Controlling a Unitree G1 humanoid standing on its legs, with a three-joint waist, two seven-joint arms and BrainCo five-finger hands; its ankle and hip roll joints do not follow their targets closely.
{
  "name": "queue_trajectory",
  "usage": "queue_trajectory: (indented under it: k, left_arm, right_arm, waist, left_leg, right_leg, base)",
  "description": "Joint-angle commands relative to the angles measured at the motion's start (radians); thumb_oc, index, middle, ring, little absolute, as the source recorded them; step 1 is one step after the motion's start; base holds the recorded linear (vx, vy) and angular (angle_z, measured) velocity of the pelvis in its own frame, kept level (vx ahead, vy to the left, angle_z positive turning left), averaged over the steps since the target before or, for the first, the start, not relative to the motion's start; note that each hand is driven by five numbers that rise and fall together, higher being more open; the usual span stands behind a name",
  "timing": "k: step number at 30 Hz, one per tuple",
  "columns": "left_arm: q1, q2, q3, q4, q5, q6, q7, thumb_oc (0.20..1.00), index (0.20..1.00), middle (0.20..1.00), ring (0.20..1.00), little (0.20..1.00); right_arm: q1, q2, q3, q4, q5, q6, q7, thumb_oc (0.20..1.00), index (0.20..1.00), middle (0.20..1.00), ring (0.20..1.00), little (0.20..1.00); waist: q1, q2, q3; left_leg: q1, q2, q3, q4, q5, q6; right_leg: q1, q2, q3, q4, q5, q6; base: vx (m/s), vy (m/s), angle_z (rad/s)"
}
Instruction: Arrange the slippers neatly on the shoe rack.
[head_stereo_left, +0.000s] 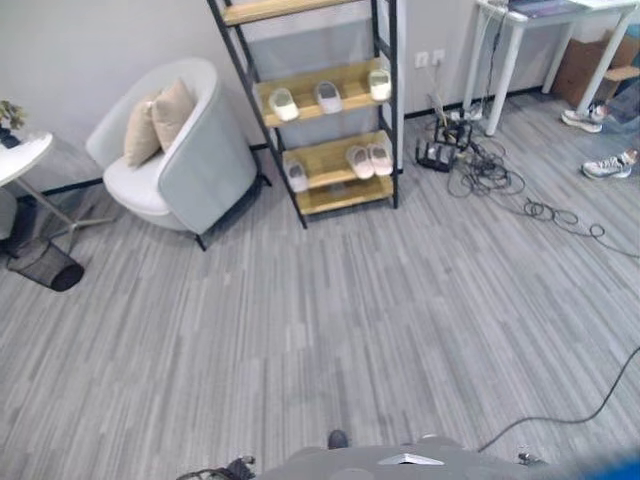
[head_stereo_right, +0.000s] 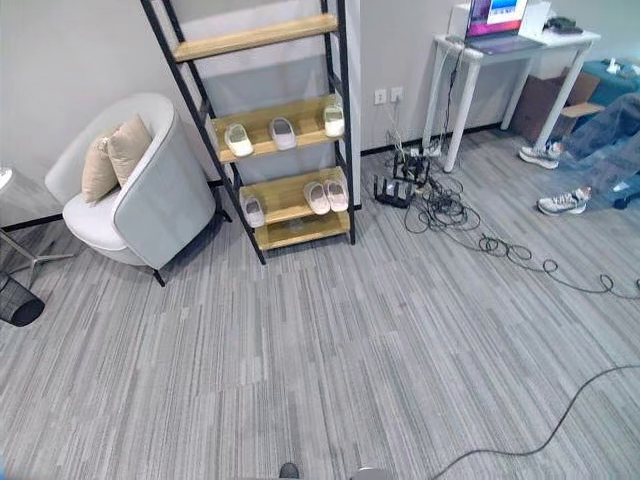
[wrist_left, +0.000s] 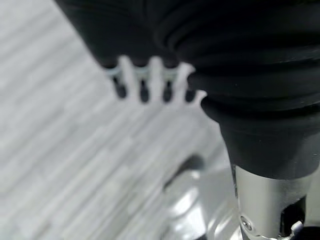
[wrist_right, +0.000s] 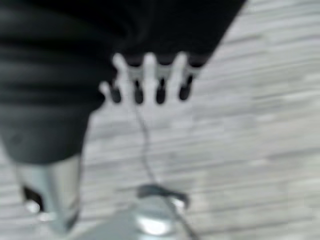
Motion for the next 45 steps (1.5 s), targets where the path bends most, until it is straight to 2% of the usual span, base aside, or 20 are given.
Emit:
queue_trajectory:
  k: [1,3,5,6,8,11,14,15,16,17,19,22,23,25,29,34,36,37,41,45]
  left_arm:
    - [-0.079,0.000,0.021,-0.052,-0.003,-0.008,0.000,1.000,1.000,1.000,1.000,1.000]
    - [-0.076,-0.002,0.023,-0.058,-0.008,-0.009,0.007,1.000,1.000,1.000,1.000,1.000]
    - [-0.075,-0.002,0.023,-0.057,-0.007,-0.009,0.007,1.000,1.000,1.000,1.000,1.000]
    - [-0.068,-0.012,0.027,-0.024,0.004,-0.002,0.015,1.000,1.000,1.000,1.000,1.000]
    - [-0.061,-0.017,0.040,0.013,0.006,0.007,0.011,1.000,1.000,1.000,1.000,1.000]
    - [-0.030,-0.014,0.081,0.058,0.021,0.018,0.012,1.000,1.000,1.000,1.000,1.000]
    - [-0.034,0.024,0.106,0.042,0.010,0.020,0.013,1.000,1.000,1.000,1.000,1.000]
    - [-0.044,0.035,0.105,0.033,0.011,0.019,0.016,1.000,1.000,1.000,1.000,1.000]
    - [-0.063,0.046,0.101,0.014,0.005,0.015,0.025,1.000,1.000,1.000,1.000,1.000]
    - [-0.097,0.057,0.081,-0.021,-0.009,0.014,0.037,1.000,1.000,1.000,1.000,1.000]
    - [-0.104,0.061,0.075,-0.022,-0.004,0.015,0.037,1.000,1.000,1.000,1.000,1.000]
    - [-0.107,0.059,0.072,-0.018,-0.002,0.010,0.038,1.000,1.000,1.000,1.000,1.000]
    - [-0.103,0.054,0.072,-0.016,0.000,0.002,0.045,1.000,1.000,1.000,1.000,1.000]
    - [-0.100,0.044,0.076,-0.010,-0.001,-0.002,0.045,1.000,1.000,1.000,1.000,1.000]
    - [-0.083,0.033,0.075,0.001,0.015,-0.007,0.038,1.000,1.000,1.000,1.000,1.000]
    - [-0.057,0.029,0.086,0.012,0.014,0.002,0.041,1.000,1.000,1.000,1.000,1.000]
    - [-0.049,0.027,0.094,0.009,0.003,0.001,0.038,1.000,1.000,1.000,1.000,1.000]
    - [-0.059,0.027,0.082,-0.010,-0.005,-0.001,0.040,1.000,1.000,1.000,1.000,1.000]
    - [-0.073,0.029,0.050,-0.037,0.013,0.002,0.045,1.000,1.000,1.000,1.000,1.000]
    - [-0.067,0.005,0.039,-0.032,0.012,-0.004,0.048,1.000,1.000,1.000,1.000,1.000]
  right_arm:
    - [-0.038,-0.053,0.036,0.020,-0.041,0.009,0.002,1.000,1.000,1.000,1.000,1.000]
    - [-0.047,-0.051,0.046,0.008,-0.042,0.008,-0.004,1.000,1.000,1.000,1.000,1.000]
    - [-0.046,-0.051,0.046,0.008,-0.042,0.008,-0.004,1.000,1.000,1.000,1.000,1.000]
    - [-0.065,-0.036,0.068,-0.018,-0.058,0.002,-0.012,1.000,1.000,1.000,1.000,1.000]
    - [-0.080,-0.027,0.086,-0.040,-0.069,-0.004,-0.014,1.000,1.000,1.000,1.000,1.000]
    - [-0.084,-0.014,0.089,-0.047,-0.103,-0.001,-0.011,1.000,1.000,1.000,1.000,1.000]
    - [-0.115,0.003,0.134,-0.090,-0.157,0.001,-0.004,1.000,1.000,1.000,1.000,1.000]
    - [-0.124,0.004,0.140,-0.094,-0.166,0.004,-0.001,1.000,1.000,1.000,1.000,1.000]
    - [-0.134,0.006,0.141,-0.099,-0.161,0.006,0.002,1.000,1.000,1.000,1.000,1.000]
    - [-0.148,0.016,0.152,-0.120,-0.168,0.006,-0.010,1.000,1.000,1.000,1.000,1.000]
    - [-0.142,0.015,0.155,-0.124,-0.178,0.007,-0.013,1.000,1.000,1.000,1.000,1.000]
    - [-0.129,0.014,0.156,-0.125,-0.177,0.005,-0.011,1.000,1.000,1.000,1.000,1.000]
    - [-0.119,0.014,0.154,-0.123,-0.175,0.005,-0.011,1.000,1.000,1.000,1.000,1.000]
    - [-0.109,0.013,0.151,-0.118,-0.180,0.009,-0.006,1.000,1.000,1.000,1.000,1.000]
    - [-0.083,0.007,0.139,-0.111,-0.191,0.011,0.000,1.000,1.000,1.000,1.000,1.000]
    - [-0.065,-0.006,0.117,-0.097,-0.178,0.009,0.001,1.000,1.000,1.000,1.000,1.000]
    - [-0.063,-0.015,0.113,-0.097,-0.163,0.005,0.003,1.000,1.000,1.000,1.000,1.000]
    - [-0.083,-0.028,0.119,-0.106,-0.145,-0.007,-0.018,1.000,1.000,1.000,1.000,1.000]
    - [-0.100,-0.057,0.119,-0.111,-0.137,-0.008,-0.038,1.000,1.000,1.000,1.000,1.000]
    - [-0.122,-0.058,0.132,-0.117,-0.135,-0.018,-0.057,1.000,1.000,1.000,1.000,1.000]
  waist:
    - [-0.008,-0.047,0.079]
    - [0.015,-0.051,0.071]
    - [0.017,-0.054,0.072]
    - [0.038,-0.052,0.063]
    - [0.062,-0.062,0.061]
    - [0.079,-0.089,0.027]
    - [0.108,-0.121,0.004]
    - [0.110,-0.125,0.003]
    - [0.101,-0.125,0.009]
    - [0.080,-0.083,0.035]
    - [0.063,-0.068,0.036]
    - [0.037,-0.069,0.047]
    - [0.019,-0.073,0.050]
    - [0.003,-0.072,0.058]
    - [-0.009,-0.071,0.048]
    - [-0.020,-0.062,0.013]
    - [-0.017,-0.054,0.009]
    - [0.002,-0.073,0.034]
    - [0.018,-0.109,0.066]
    - [0.048,-0.111,0.062]
  left_leg:
    - [-0.085,0.043,0.012,0.289,-0.047,-0.014]
    - [-0.132,0.021,0.012,0.173,-0.077,0.007]
    - [-0.126,0.018,0.015,0.167,-0.075,0.008]
    - [-0.144,0.011,-0.028,0.028,-0.019,0.005]
    - [-0.175,0.006,-0.067,-0.057,0.024,0.001]
    - [-0.158,-0.025,-0.099,-0.057,0.013,0.025]
    - [-0.129,-0.065,-0.090,-0.006,-0.043,0.078]
    - [-0.117,-0.073,-0.090,-0.001,-0.056,0.089]
    - [-0.085,-0.093,-0.092,0.002,-0.082,0.117]
    - [0.005,-0.087,-0.096,-0.023,-0.115,0.155]
    - [0.068,-0.078,-0.105,-0.057,-0.130,0.153]
    - [0.124,-0.069,-0.122,-0.072,-0.163,0.138]
    - [0.149,-0.064,-0.131,-0.082,-0.183,0.124]
    - [0.191,-0.050,-0.137,-0.096,-0.209,0.108]
    - [0.243,-0.028,-0.144,-0.099,-0.246,0.088]
    - [0.264,0.025,-0.166,-0.072,-0.251,0.056]
    - [0.234,0.051,-0.174,0.009,-0.213,0.033]
    - [0.106,0.069,-0.174,0.258,-0.069,0.016]
    - [-0.005,0.068,-0.106,0.424,-0.066,0.038]
    - [-0.074,-0.033,-0.053,0.239,-0.183,0.064]
  right_leg:
    - [0.255,-0.038,-0.045,-0.412,0.160,0.119]
    - [0.267,-0.042,-0.040,-0.413,0.140,0.136]
    - [0.270,-0.045,-0.039,-0.413,0.139,0.137]
    - [0.285,-0.042,-0.027,-0.413,0.125,0.152]
    - [0.316,-0.039,-0.007,-0.413,0.106,0.162]
    - [0.335,-0.061,0.018,-0.392,0.111,0.179]
    - [0.276,-0.104,0.039,-0.194,0.120,0.213]
    - [0.249,-0.110,0.043,-0.137,0.135,0.223]
    - [0.194,-0.132,0.046,-0.001,0.223,0.246]
    - [0.084,-0.177,-0.004,0.249,0.346,0.251]
    - [0.041,-0.188,-0.051,0.212,0.298,0.230]
    - [0.009,-0.167,-0.043,0.034,0.225,0.214]
    - [-0.025,-0.171,-0.006,-0.109,0.246,0.226]
    - [-0.051,-0.179,0.028,-0.225,0.298,0.248]
    - [-0.054,-0.192,0.018,-0.273,0.334,0.266]
    - [-0.049,-0.145,0.040,-0.195,0.284,0.231]
    - [-0.034,-0.124,0.020,-0.173,0.241,0.203]
    - [0.040,-0.096,0.003,-0.197,0.207,0.150]
    - [0.096,-0.087,-0.009,-0.233,0.194,0.122]
    - [0.149,-0.071,-0.013,-0.301,0.183,0.142]
  base:
    - [0.16,0.027,0.33]
    - [0.24,0.093,0.32]
    - [0.15,0.089,-0.08]
    - [0.19,0.125,-0.37]
    - [0.37,0.232,-0.30]
    - [0.31,0.210,-0.62]
    - [0.35,0.276,-0.47]
    - [0.37,0.340,-0.02]
    - [0.49,0.478,0.22]
    - [0.56,0.460,0.35]
    - [0.44,0.151,0.47]
    - [0.35,-0.144,0.43]
    - [0.29,-0.178,0.07]
    - [0.27,-0.198,0.32]
    - [0.30,-0.264,0.20]
    - [0.21,-0.267,-0.03]
    - [0.16,-0.356,-0.02]
    - [0.11,-0.308,0.04]
    - [0.11,-0.280,0.10]
    - [0.22,-0.053,0.13]
